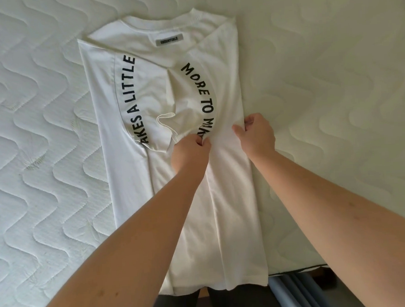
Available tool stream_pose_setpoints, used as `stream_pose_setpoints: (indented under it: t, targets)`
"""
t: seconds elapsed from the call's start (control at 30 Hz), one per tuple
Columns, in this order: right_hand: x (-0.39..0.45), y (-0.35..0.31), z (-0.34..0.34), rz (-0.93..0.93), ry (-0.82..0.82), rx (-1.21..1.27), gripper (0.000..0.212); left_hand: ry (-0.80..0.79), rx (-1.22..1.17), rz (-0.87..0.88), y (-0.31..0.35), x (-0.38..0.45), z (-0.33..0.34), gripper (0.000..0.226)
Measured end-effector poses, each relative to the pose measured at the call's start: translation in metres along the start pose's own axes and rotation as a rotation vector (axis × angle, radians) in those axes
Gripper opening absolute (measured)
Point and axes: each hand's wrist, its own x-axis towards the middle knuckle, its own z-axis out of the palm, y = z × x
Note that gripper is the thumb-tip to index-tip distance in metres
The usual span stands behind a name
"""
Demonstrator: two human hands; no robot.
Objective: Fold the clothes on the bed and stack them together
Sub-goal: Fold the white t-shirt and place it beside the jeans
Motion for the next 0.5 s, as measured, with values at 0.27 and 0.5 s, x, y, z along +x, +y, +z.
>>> stream_pose_setpoints:
  t: [0.27,0.5]
  targets:
    - [0.03,-0.03,-0.002,-0.074,0.075,0.051,0.052,0.155,-0.016,0.281,0.041,0.027,-0.044,0.028]
    - [0.072,-0.044,-0.001,-0.059,0.059,0.144,0.049,0.157,0.345,0.312,0.101,0.138,-0.074,0.052]
